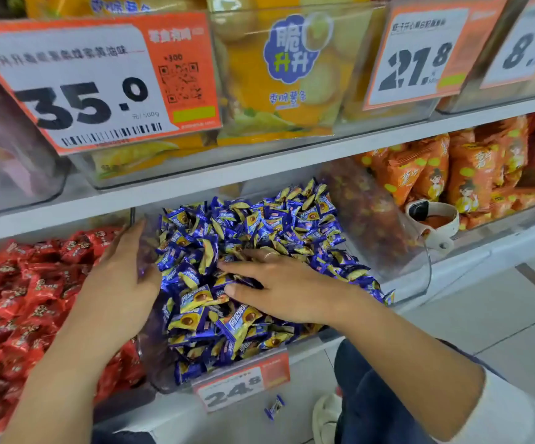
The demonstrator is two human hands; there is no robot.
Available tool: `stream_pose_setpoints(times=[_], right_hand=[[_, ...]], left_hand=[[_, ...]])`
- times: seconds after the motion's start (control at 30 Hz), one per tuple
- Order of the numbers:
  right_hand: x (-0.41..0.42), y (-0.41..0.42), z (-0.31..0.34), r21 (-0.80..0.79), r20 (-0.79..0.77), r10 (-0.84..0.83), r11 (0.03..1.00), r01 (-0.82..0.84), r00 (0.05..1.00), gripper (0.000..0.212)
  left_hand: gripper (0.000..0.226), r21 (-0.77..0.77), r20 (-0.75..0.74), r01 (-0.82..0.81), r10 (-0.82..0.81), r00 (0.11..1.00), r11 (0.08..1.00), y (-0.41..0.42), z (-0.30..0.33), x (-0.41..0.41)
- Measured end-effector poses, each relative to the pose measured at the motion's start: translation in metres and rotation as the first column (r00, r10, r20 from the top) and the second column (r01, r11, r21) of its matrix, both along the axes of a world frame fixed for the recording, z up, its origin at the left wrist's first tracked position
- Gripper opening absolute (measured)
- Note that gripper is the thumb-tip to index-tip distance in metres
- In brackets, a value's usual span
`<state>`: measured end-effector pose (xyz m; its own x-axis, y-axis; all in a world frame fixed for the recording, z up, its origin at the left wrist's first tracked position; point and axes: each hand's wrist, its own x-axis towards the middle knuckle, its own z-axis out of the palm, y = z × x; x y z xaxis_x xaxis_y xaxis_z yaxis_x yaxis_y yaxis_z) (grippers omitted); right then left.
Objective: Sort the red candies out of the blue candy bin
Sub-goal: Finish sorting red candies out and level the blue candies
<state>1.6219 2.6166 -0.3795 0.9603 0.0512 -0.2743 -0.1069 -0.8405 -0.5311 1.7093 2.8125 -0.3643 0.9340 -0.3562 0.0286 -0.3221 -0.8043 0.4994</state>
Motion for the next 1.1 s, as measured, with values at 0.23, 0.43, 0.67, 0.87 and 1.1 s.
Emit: stream_pose_setpoints(times=[0.23, 0.43, 0.67, 0.87, 1.1], right_hand=[[-0.051, -0.073, 0.006, -0.261, 0.114, -0.211, 0.936, 0.234, 0.971, 0.044], [-0.085, -0.090, -0.010, -0.248, -0.020, -0.176, 0.954, 0.166, 0.984, 0.042], [-0.084, -0.092, -0.028, -0.361, 0.159, -0.062, 0.925, 0.116, 0.985, 0.068], [-0.083, -0.095, -0.024, -0.257, 0.213, -0.027, 0.963, 0.083, 0.977, 0.038], [-0.081, -0.099, -0.027, -0.280, -0.012, -0.043, 0.959, 0.038, 0.999, 0.052]], left_hand=[[0.045, 0.047, 0.206, 0.301, -0.304, 0.930, 0.952, -0.026, 0.017, -0.027], [0.055, 0.262, -0.084, 0.688, -0.694, 0.715, 0.677, -0.131, 0.002, -0.036], [0.077, 0.612, -0.243, 0.743, -0.830, 0.502, 0.271, -0.214, -0.058, -0.027], [0.059, 0.842, -0.040, 0.397, -0.691, 0.722, 0.366, -0.230, -0.056, 0.009], [0.043, 0.750, 0.133, 0.310, -0.593, 0.794, 0.584, -0.194, -0.036, 0.047]])
